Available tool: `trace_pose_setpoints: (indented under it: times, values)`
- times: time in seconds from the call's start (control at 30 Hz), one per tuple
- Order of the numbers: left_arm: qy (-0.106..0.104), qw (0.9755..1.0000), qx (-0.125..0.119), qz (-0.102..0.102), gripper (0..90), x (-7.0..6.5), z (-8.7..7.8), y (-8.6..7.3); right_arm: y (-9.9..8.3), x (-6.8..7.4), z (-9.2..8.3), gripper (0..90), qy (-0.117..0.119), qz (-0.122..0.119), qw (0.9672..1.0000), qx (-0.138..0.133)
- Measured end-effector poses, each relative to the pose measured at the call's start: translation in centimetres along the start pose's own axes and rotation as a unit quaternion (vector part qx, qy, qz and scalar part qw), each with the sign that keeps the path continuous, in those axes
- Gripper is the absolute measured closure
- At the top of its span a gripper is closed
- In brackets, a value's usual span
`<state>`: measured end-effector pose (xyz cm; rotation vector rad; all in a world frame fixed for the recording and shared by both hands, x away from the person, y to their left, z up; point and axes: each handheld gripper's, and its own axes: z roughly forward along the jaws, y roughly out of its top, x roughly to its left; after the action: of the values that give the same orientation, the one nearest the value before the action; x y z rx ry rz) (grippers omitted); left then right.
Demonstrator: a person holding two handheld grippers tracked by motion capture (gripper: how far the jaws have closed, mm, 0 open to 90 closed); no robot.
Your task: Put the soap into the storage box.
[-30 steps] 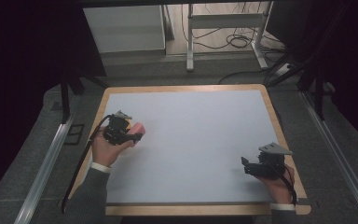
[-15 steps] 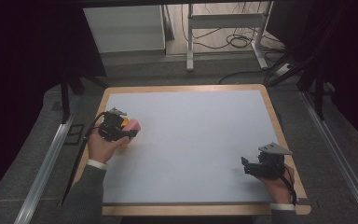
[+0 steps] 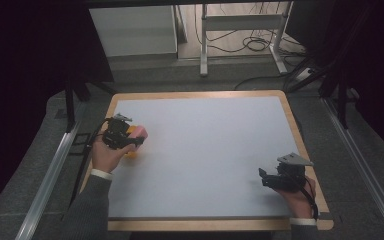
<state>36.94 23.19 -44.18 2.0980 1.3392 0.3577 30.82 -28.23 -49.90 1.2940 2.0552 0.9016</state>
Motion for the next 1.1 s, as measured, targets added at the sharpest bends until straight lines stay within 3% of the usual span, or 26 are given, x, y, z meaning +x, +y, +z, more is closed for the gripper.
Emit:
trace_pose_setpoints:
  times: [0.63,1.1]
  values:
    - [0.019,0.9996,0.005,-0.021,60.3,1.8,0.1,-0.3,0.0,0.0,0.1,8.0,-0.001,0.000,1.0000,0.002]
    - [0.028,0.9984,0.008,-0.049,60.3,3.7,0.9,-1.2,-0.1,0.1,0.2,8.0,0.000,-0.002,1.0000,0.004]
